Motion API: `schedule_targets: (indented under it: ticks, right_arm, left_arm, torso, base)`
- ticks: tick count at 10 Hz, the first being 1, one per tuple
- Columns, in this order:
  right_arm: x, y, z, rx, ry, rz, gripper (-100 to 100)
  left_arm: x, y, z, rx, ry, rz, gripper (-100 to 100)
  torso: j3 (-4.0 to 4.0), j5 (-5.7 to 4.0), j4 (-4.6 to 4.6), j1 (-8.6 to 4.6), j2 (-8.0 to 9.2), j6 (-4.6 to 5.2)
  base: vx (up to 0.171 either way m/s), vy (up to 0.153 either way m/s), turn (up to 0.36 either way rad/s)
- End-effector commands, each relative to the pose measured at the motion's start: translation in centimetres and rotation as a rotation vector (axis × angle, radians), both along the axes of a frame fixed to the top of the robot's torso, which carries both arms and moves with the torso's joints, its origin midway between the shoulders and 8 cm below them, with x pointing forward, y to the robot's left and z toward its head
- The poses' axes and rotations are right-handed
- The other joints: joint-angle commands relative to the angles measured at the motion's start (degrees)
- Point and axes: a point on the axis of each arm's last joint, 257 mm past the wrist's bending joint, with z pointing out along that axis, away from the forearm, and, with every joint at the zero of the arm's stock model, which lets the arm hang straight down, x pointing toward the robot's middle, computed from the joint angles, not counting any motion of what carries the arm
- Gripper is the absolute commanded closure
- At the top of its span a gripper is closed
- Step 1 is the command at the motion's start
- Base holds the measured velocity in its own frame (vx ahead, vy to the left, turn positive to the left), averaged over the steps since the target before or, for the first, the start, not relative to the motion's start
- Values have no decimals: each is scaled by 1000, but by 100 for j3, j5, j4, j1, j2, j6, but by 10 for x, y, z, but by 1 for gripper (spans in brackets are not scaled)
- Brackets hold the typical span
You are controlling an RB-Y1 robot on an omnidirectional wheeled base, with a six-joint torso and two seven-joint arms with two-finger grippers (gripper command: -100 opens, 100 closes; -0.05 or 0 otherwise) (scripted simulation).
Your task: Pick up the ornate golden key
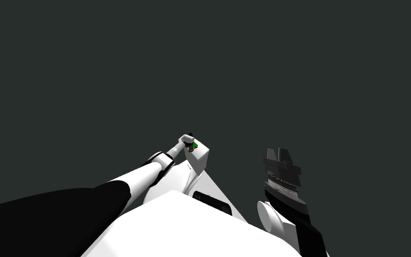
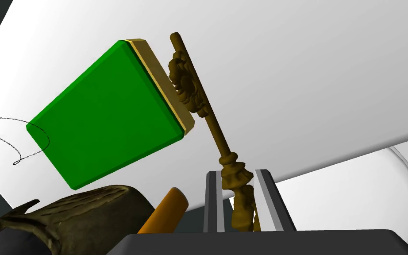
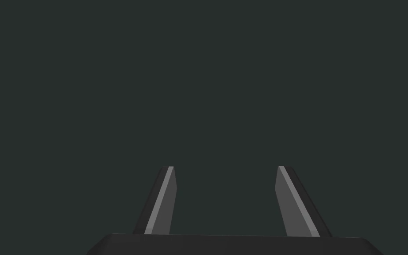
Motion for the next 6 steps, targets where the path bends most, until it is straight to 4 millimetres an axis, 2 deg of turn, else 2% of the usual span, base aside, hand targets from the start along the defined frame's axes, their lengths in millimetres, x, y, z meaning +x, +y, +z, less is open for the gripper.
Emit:
schedule_targets:
  ticks: [1, 2, 3, 4, 5, 6]
  right_arm:
    - [0, 0, 0, 0, 0, 0, 0]
    - [0, 0, 0, 0, 0, 0, 0]
    - [0, 0, 0, 0, 0, 0, 0]
    - [0, 0, 0, 0, 0, 0, 0]
    - [0, 0, 0, 0, 0, 0, 0]
    - [0, 0, 0, 0, 0, 0, 0]
  left_arm:
    - [0, 0, 0, 0, 0, 0, 100]
    - [0, 0, 0, 0, 0, 0, 100]
    - [0, 0, 0, 0, 0, 0, 0]
    - [2, -2, 11, 1, -1, 0, 100]
    - [2, -3, 16, 1, 0, 0, 100]
    - [2, -2, 12, 1, -2, -1, 100]
  torso:
    - [0, 0, 0, 0, 0, 0]
    - [-1, 0, 0, 1, -2, 0]
    - [-2, 1, -1, 2, -3, -1]
    - [-2, 1, -1, 2, -4, -1]
    - [3, -1, 3, 3, 3, -1]
    - [6, -1, 4, 2, 9, -2]
  base:
    - [0, 0, 0]
    - [0, 0, 0]
    - [0, 0, 0]
    - [-21, 5, 4]
    - [-32, 5, 0]
    - [-13, 2, -2]
